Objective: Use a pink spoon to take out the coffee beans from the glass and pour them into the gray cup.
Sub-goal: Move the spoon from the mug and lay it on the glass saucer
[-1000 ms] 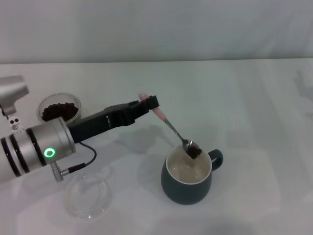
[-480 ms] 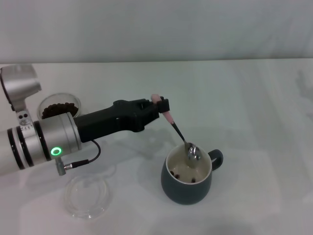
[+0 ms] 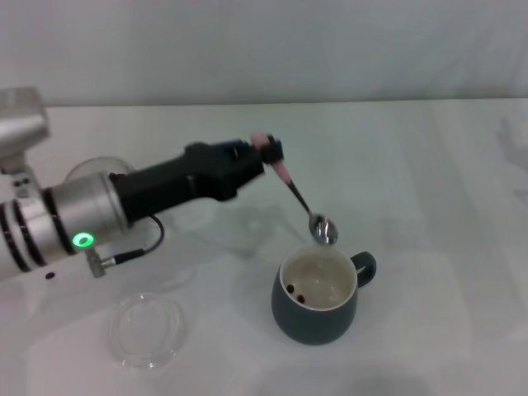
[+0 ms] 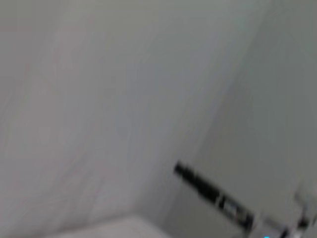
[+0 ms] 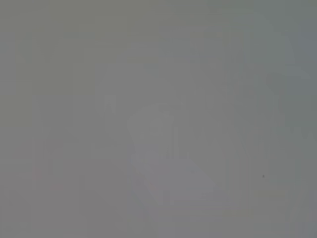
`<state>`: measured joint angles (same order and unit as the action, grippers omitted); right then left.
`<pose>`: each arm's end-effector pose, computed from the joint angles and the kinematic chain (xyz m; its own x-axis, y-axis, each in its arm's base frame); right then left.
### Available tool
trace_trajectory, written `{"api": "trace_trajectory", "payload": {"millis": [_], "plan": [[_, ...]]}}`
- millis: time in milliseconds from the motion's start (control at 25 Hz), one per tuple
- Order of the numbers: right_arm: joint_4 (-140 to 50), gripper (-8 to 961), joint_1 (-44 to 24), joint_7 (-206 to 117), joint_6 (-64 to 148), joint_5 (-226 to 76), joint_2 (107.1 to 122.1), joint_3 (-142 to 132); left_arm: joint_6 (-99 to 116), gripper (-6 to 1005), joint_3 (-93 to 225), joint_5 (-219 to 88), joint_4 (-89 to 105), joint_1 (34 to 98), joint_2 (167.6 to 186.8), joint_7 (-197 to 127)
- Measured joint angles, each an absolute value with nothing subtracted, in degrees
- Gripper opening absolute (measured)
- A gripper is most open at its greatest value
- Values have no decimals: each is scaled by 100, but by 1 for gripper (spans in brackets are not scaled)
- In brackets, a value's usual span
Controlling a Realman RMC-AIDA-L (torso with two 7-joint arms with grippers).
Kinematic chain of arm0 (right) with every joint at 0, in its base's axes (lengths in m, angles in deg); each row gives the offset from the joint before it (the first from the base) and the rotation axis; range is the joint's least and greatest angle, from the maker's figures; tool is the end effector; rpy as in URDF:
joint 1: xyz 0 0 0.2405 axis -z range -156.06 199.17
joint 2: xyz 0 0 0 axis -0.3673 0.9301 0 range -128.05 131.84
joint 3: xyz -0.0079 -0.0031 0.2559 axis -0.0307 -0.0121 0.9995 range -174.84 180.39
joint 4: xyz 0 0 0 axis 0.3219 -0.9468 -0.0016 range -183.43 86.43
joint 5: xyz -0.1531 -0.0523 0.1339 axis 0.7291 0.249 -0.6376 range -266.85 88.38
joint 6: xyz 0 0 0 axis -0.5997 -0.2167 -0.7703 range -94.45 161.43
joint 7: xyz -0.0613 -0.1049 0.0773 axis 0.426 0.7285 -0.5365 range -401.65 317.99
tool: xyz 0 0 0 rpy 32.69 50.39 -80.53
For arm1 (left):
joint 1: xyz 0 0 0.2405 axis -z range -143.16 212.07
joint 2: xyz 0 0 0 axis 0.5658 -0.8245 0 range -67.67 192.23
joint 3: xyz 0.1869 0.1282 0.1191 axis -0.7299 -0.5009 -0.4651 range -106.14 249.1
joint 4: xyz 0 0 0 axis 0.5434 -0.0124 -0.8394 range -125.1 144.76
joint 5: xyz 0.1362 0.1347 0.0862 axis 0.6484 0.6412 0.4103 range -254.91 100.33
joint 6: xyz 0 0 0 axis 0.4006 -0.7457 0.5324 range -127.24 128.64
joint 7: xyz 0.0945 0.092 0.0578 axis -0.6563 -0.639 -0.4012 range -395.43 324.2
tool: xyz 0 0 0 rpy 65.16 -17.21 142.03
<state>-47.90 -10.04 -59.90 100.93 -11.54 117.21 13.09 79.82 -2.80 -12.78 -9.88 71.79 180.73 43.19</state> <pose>0.3567 0.3629 0.0664 0.6415 0.1376 -0.7547 -0.7668 0.0875 -0.6359 -0.1873 0.3524 -0.0534 0.5095 0.4283 0.7464 0.5445 -0.8321 0.1057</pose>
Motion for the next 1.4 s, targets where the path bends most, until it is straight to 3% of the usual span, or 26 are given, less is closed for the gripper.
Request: {"api": "trace_trajectory", "payload": {"millis": [280, 720, 1400], "plan": [[-4834, 726, -1026, -5992, 10076, -1159, 11721, 1315, 8617, 135, 812, -1395, -935, 6676, 18057, 4989], [-4974, 726, -915, -5993, 10071, -1163, 11730, 1307, 9047, 135, 1541, -2433, -546, 4948, 18085, 5331], [-4729, 726, -902, -5946, 10245, -1148, 11691, 1278, 9103, 136, 1533, -3024, 1128, 4474, 18145, 5119]]}}
